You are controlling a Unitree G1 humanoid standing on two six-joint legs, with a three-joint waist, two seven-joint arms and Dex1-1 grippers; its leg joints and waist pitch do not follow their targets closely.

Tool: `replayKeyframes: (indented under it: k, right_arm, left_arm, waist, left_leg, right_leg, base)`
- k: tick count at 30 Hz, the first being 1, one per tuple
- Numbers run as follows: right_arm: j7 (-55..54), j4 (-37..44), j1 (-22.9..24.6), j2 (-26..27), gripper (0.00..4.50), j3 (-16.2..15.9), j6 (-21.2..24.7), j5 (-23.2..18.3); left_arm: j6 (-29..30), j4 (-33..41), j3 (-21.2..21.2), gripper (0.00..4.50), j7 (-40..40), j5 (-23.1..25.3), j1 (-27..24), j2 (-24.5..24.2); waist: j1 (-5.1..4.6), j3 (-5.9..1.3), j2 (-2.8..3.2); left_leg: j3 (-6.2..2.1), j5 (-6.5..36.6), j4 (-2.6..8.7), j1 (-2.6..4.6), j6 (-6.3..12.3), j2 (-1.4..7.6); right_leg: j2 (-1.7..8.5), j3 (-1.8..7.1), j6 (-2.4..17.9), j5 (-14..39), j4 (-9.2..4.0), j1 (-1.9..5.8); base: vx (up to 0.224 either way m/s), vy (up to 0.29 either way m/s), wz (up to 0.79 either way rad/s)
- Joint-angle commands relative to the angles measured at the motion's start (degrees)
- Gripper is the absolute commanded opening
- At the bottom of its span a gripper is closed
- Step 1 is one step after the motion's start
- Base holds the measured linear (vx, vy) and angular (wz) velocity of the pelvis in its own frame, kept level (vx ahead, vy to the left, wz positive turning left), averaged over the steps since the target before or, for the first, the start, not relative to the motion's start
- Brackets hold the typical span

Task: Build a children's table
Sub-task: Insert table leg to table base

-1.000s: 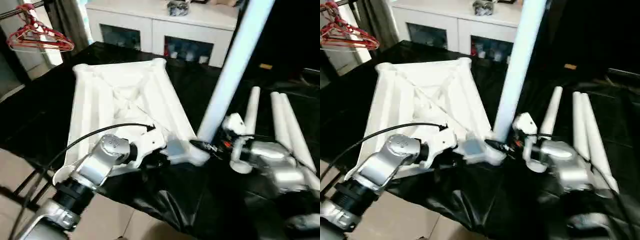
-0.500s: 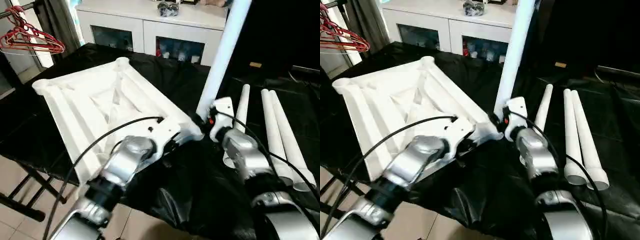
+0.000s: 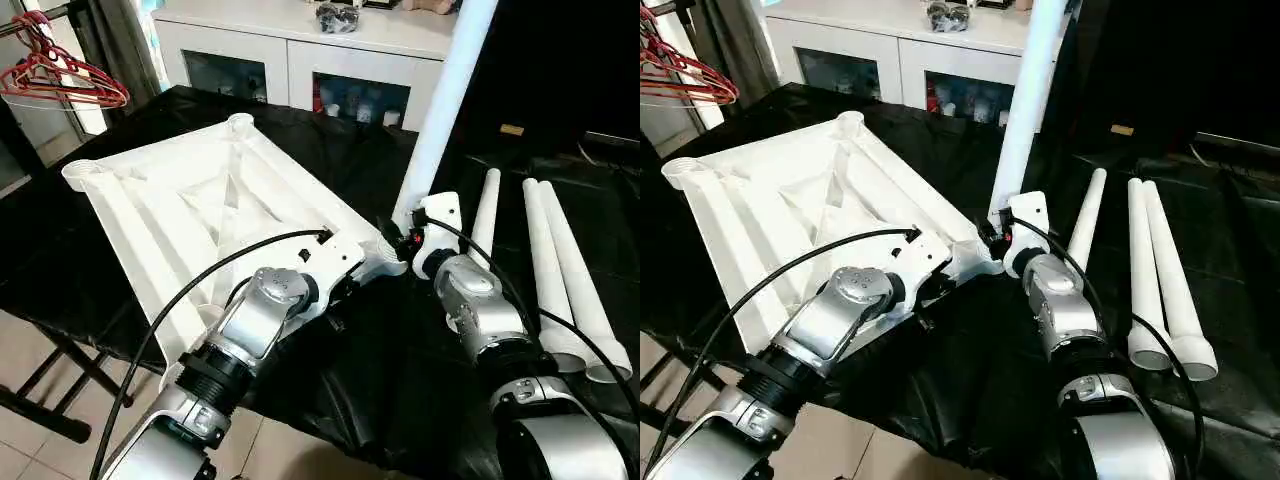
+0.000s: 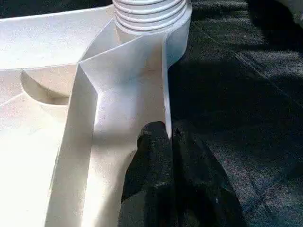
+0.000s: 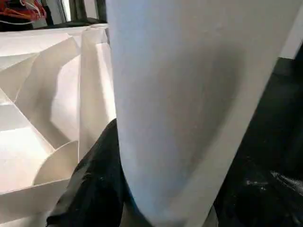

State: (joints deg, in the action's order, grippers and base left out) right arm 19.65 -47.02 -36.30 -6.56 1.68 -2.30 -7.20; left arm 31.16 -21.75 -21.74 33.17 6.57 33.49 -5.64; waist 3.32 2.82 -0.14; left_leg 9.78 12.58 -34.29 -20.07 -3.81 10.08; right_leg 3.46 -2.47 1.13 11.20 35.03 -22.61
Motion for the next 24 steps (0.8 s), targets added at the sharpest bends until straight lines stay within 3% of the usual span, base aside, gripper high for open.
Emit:
replayKeyframes:
  k: [1, 10, 13, 19, 24]
  right_arm:
    - [1.2, -4.8, 3.0, 1.6, 2.49, -1.0, 3.0, -0.3]
    - [4.8, -1.5, 3.3, 1.6, 3.16, 0.1, 1.6, -1.7]
    - [6.8, 0.3, 3.7, 1.0, 3.48, -0.5, 1.9, -1.8]
    - [9.8, 5.7, 5.2, -1.6, 3.84, -2.3, 3.9, -0.8]
    - [15.6, 11.3, 7.3, -4.4, 3.84, -3.7, 5.5, -1.4]
  left_arm:
    - [-2.9, 0.9, -0.3, 0.0, 0.0, 0.7, 1.8, 0.2]
    - [-6.9, 2.2, -1.5, 0.0, 3.6, -0.4, 1.2, -0.9]
    - [-7.3, 2.7, -1.8, 0.0, 4.5, -0.4, 0.9, -1.3]
    - [-8.5, 3.6, -2.0, 0.0, 6.9, -0.8, 0.2, -2.8]
    - [-10.3, 3.8, -2.5, 0.0, 10.0, -1.5, -0.3, -4.5]
  waist:
    - [0.35, -2.74, 0.44]
    - [0.51, -3.03, 0.62]
    - [0.67, -3.42, 0.61]
    - [0.83, -3.35, 0.65]
    - [1.01, -3.14, 0.6]
  left_leg:
    - [-1.19, 13.3, 5.02, -0.19, 1.25, 2.83]
    - [-1.01, 9.3, 4.73, -0.43, 2.52, 2.97]
    - [-0.92, 4.1, 4.18, -0.74, 3.94, 2.9]
    - [-0.76, 3.4, 3.99, -0.63, 5.38, 2.9]
    - [-0.73, 4.9, 4.12, -0.49, 5.17, 2.96]
  right_leg:
    - [4.86, 2.55, 10.9, 17.7, -5.43, 2.13]
    - [4.89, 2.58, 13.5, 9.7, -4.61, 2.54]
    - [4.81, 2.53, 15.2, 1.4, -3.58, 2.95]
    - [4.74, 2.51, 16.0, -1.2, -3.35, 3.04]
    - [4.81, 2.52, 15.6, 1.9, -3.74, 3.03]
  base:
    - [0.0, 0.0, 0.0]
    - [0.0, 0.0, 0.0]
    - [0.0, 0.0, 0.0]
    - [0.0, 0.0, 0.0]
    - [0.0, 0.0, 0.0]
